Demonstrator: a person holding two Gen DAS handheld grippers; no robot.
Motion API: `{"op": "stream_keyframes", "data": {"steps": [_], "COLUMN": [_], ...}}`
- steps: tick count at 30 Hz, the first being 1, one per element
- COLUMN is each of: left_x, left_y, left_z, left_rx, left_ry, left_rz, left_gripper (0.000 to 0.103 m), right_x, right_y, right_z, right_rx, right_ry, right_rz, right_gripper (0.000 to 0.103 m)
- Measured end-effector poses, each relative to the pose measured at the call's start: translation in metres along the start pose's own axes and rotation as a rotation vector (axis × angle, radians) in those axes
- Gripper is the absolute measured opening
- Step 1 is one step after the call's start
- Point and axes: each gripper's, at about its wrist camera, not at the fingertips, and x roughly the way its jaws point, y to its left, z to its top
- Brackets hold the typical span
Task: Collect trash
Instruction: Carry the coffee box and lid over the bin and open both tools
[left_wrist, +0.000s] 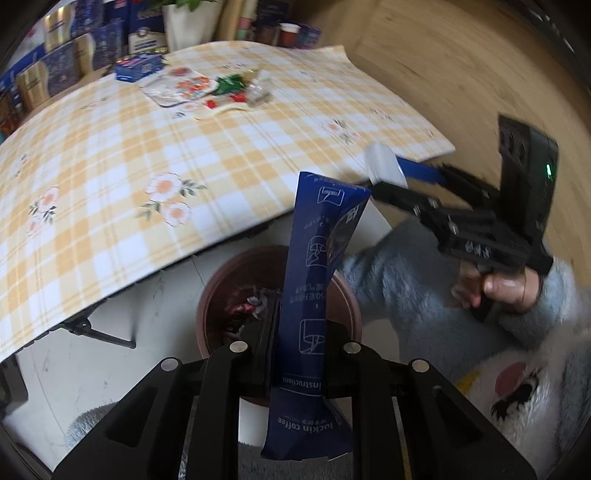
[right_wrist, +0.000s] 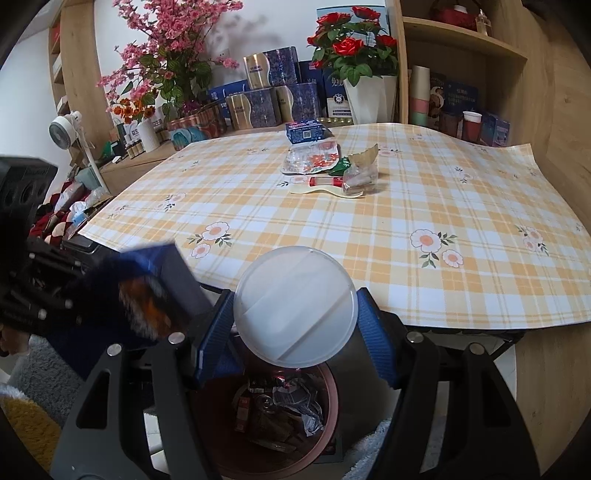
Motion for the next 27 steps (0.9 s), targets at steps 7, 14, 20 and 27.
{"op": "stream_keyframes", "data": {"steps": [7,14,20,27], "left_x": [0.038,0.088,0.126,0.140], "left_y": [0.004,0.009,0.020,0.031], "left_z": [-0.006,-0.003,-0.005,-0.005], "left_rx": [-0.007,-0.011,-0.053,-0.101], "left_ry": [0.117,0.243,0.307,0.282], "left_rz": [0.018,0.076,0.122,0.144], "left_gripper": [0.017,0.017,0.017,0.062], "right_x": [0.001,0.002,0.000,0.002], "right_y": [-0.008,-0.009,-0.014,-0.015], "right_z": [-0.003,-0.004,-0.006,-0.007], "right_rx": [0.046,0.047,0.066,0.070], "right_ry": [-0.003,0.004,0.003,0.015], "right_rz": [0.009,0.009,0.009,0.008], "right_gripper": [0.067,0.067,0.067,0.067]}}
